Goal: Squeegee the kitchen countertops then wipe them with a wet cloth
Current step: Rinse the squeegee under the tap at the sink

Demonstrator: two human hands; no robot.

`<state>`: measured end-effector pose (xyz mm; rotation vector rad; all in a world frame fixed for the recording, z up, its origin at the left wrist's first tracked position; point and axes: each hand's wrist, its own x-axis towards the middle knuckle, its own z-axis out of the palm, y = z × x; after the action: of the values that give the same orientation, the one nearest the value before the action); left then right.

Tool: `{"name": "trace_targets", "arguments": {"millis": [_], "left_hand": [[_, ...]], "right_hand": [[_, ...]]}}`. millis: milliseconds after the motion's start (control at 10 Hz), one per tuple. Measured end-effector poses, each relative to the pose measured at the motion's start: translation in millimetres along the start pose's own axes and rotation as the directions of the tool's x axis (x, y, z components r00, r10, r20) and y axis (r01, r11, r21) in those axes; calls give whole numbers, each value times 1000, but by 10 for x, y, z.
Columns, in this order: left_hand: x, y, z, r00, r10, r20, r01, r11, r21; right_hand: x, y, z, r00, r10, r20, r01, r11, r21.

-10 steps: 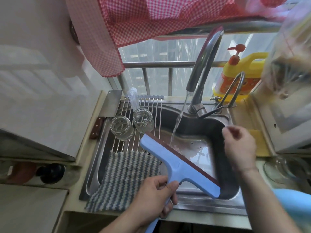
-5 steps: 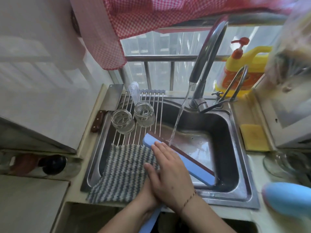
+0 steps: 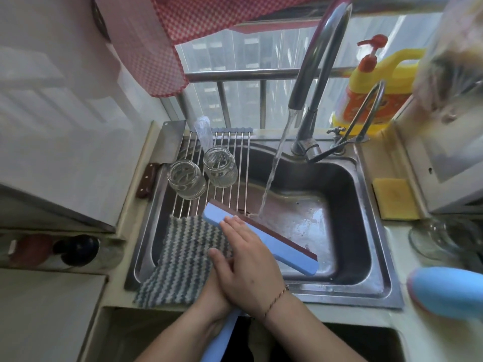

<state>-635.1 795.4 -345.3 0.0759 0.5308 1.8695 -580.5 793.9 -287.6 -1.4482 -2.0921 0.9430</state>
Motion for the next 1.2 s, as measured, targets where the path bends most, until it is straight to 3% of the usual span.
{"name": "trace_targets", "arguments": {"millis": [100, 200, 300, 400, 500, 600, 700, 800, 900, 1000, 1200], "left_hand": [[68, 144, 34, 989, -16, -144, 16, 1000, 0], [-94, 511, 33, 979, -162, -121, 163, 987, -5], [-475, 760, 327, 976, -219, -6, 158, 683, 714], [-524, 993, 595, 913, -374, -165, 340, 471, 814], [-454, 1220, 633, 911, -404, -85, 149, 128, 980], [-324, 1511, 502, 936, -352, -22, -57, -213, 975], [-259, 1468, 406, 980, -142, 142, -194, -490, 850], [-234, 1279, 391, 984, -109, 137, -176, -616, 768], [-213, 1106, 284, 985, -166, 43, -142, -648, 749], [-256, 951, 259, 950, -309, 34, -233, -637, 735], [-257, 839, 337, 945, -327, 11, -238, -663, 709]], "right_hand": [[20, -44, 74, 999, -20, 26, 19, 1000, 8], [36, -91, 107, 999, -33, 11, 33, 999, 18], [-34, -178, 49, 995, -80, -60, 82, 996, 34], [-133, -365, -66, 971, -177, -160, 195, 975, 108], [-251, -582, -168, 935, -255, -245, 307, 931, 200], [-386, -586, -315, 955, -91, -282, 211, 877, 432], [-464, -425, -396, 944, 287, -162, -29, 563, 826], [-455, -123, -293, 829, 558, 40, -228, 272, 935], [-407, 214, -144, 729, 661, 176, -340, 127, 932], [-327, 498, -3, 659, 727, 194, -341, 59, 938], [-102, 706, 109, 644, 737, 204, -350, 47, 935]]}}
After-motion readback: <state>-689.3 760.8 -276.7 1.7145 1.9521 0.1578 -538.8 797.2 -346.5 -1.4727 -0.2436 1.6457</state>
